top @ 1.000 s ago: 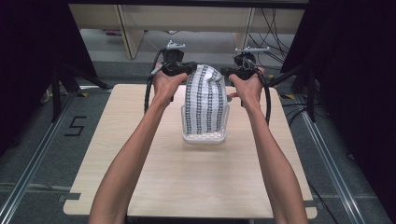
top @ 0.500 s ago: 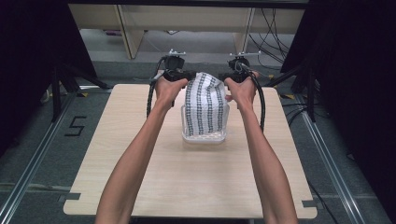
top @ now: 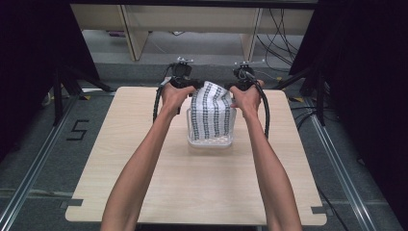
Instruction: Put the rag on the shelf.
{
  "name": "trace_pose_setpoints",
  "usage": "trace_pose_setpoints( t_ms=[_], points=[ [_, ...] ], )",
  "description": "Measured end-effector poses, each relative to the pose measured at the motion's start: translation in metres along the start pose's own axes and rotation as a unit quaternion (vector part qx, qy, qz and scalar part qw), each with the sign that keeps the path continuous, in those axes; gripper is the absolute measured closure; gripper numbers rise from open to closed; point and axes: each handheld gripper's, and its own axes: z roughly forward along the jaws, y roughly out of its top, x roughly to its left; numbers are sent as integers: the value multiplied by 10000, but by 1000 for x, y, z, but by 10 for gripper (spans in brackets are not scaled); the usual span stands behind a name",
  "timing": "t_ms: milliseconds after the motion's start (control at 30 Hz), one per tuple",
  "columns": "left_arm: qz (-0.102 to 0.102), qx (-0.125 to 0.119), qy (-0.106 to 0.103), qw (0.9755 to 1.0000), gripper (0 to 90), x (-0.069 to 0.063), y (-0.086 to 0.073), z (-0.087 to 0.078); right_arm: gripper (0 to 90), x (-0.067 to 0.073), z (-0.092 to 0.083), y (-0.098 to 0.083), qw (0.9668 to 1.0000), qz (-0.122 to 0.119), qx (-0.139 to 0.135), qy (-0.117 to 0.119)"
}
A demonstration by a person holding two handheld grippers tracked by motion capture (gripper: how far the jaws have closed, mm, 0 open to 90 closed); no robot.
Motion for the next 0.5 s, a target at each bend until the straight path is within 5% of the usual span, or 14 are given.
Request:
trace_pose_setpoints(
  t_ms=[133,333,367,500],
  points=[
    [62,175,44,9998,578,-2,-2,3,789,-3,1,-3,9999,-64,48,-61],
    [24,169,96,9998,512,-4,-1,-1,760,-4,-4,-3,9999,-104,42,-6],
    [46,181,73,9998,512,-4,-1,-2,758,-2,-5,-3,10000,30,77,-20],
    [70,161,64,9998,507,-5,0,-9,746,-3,-10,-2,9999,-112,31,37]
  ],
)
